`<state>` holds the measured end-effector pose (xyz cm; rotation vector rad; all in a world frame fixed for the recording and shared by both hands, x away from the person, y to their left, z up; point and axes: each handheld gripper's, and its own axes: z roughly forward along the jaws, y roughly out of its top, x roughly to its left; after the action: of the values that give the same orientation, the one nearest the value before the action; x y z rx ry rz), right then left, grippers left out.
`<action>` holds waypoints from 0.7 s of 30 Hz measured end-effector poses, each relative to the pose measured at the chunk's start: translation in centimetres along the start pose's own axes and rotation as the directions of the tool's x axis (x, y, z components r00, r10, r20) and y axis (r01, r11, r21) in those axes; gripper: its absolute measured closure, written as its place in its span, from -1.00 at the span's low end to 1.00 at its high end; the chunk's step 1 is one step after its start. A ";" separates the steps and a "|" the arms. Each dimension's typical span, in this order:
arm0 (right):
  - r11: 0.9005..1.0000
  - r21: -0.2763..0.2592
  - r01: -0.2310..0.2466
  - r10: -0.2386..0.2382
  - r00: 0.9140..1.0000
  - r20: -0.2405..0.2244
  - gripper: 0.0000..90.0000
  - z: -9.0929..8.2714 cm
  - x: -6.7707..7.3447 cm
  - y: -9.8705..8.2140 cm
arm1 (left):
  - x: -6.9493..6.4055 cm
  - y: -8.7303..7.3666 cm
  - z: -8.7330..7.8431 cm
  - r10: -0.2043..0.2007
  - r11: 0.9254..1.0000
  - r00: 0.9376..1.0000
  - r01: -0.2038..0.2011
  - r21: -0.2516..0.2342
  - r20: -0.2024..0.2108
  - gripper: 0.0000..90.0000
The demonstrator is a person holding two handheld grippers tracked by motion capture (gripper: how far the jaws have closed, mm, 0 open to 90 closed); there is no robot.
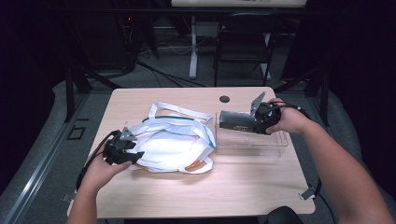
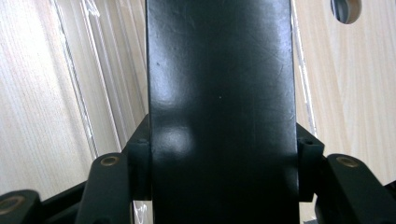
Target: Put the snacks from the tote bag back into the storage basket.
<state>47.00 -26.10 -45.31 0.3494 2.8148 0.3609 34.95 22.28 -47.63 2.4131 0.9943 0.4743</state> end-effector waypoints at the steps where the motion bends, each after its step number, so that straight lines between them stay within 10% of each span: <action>1: 1.000 -0.004 -0.007 0.007 1.000 -0.001 -0.06 0.2 0.1 -0.1 | 0.0 0.0 0.0 0.000 1.000 1.000 0.000 -0.001 -0.001 0.15; 21: 0.998 0.055 -0.022 0.023 1.000 -0.002 -0.06 3.5 -0.4 0.1 | 0.4 -0.5 -0.2 -0.018 1.000 1.000 0.018 -0.004 -0.005 0.14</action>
<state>48.43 -25.41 -48.47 0.3931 2.8293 0.2891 34.85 22.89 -47.68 2.3989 1.0147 0.4754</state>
